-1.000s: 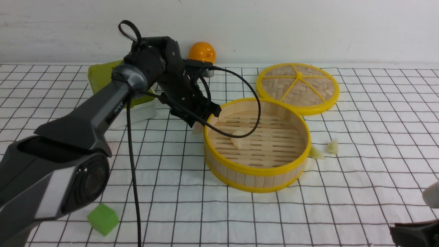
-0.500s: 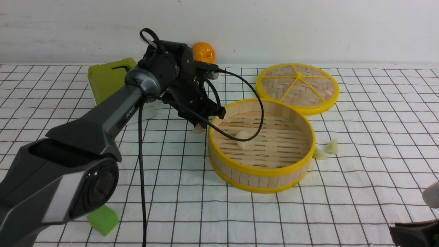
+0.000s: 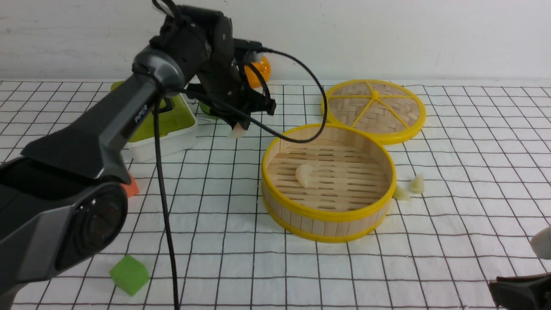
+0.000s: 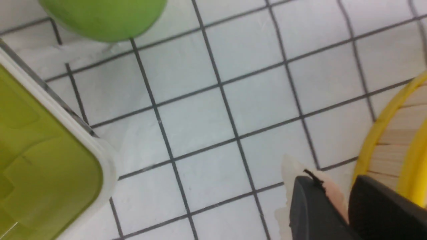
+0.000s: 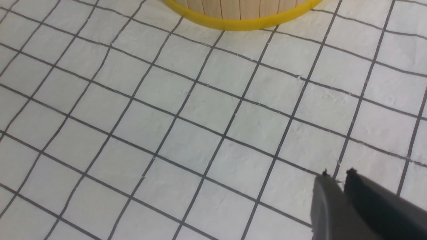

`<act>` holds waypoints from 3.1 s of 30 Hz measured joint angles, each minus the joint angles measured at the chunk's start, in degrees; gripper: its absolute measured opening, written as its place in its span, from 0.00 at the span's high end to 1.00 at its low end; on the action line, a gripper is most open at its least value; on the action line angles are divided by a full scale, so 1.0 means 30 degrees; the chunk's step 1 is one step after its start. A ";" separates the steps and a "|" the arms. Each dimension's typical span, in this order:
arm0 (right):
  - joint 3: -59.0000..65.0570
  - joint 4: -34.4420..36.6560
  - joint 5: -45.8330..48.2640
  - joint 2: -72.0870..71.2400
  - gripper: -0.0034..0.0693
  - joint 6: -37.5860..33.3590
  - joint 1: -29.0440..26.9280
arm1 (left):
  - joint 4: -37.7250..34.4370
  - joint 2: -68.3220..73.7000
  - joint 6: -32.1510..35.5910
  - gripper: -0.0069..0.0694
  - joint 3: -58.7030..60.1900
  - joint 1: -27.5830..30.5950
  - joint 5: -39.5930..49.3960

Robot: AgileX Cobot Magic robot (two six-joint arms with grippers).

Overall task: Put the dumplings into the steamer on the table with the white tablecloth.
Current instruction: 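Reach for and grasp a dumpling on the table with the left gripper, then place the dumpling into the bamboo steamer basket with the left gripper, then reach for and grasp a dumpling lying on the table beside the steamer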

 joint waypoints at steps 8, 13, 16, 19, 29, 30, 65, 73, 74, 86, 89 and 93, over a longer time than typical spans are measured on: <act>0.0000 0.0051 -0.0329 0.0000 0.85 0.0000 0.0000 | -0.4269 -0.0621 -0.0767 0.73 -0.0018 -0.1633 0.0574; 0.0000 0.0120 -0.0349 0.0000 0.85 0.0000 0.0000 | -0.3675 -0.0164 -0.2510 0.73 -0.0018 -0.4035 -0.0358; 0.0000 0.0127 -0.0349 0.0000 0.85 0.0000 0.0000 | -0.2865 0.0123 -0.3602 0.73 -0.0018 -0.4669 -0.0926; 0.0000 0.0127 -0.0349 0.0000 0.84 0.0000 0.0000 | -0.1487 0.0909 -0.5636 0.73 -0.0018 -0.4879 -0.1522; 0.0000 0.0692 -0.0349 0.0000 0.83 0.0000 0.0000 | 0.0946 0.1993 -0.9695 0.73 -0.0018 -0.4724 -0.1925; 0.0000 0.0712 -0.0332 0.0000 0.83 0.0000 0.0000 | 0.0964 0.2042 -0.9841 0.73 -0.0018 -0.4724 -0.1943; -1.2137 -0.3553 0.2178 1.3697 0.53 0.6591 0.0000 | 0.3629 -1.8404 -0.2353 0.93 0.9067 -0.4742 0.1404; -1.7903 -0.5062 0.2005 2.0227 0.45 0.9972 0.0000 | 0.7899 -2.8480 -0.8253 0.93 2.4309 -0.4742 -0.1917; -1.8682 -0.5601 0.1960 2.0970 0.45 1.0565 0.0000 | 0.8403 -3.0120 -0.9181 0.93 2.6236 -0.4742 -0.2245; -1.9948 -0.8264 -0.0087 2.4034 0.50 1.3059 0.0000 | 1.1098 -3.3912 -1.0904 0.93 3.0837 -0.4742 0.1393; -1.9990 -0.8280 0.0251 2.4230 0.61 1.3385 0.0000 | 1.1451 -3.4125 -1.1078 0.93 3.0837 -0.4742 0.1393; -1.9997 -0.8320 0.0310 2.4212 0.73 1.3454 0.0000 | 1.1595 -3.4518 -1.1143 0.93 3.0851 -0.4742 0.1393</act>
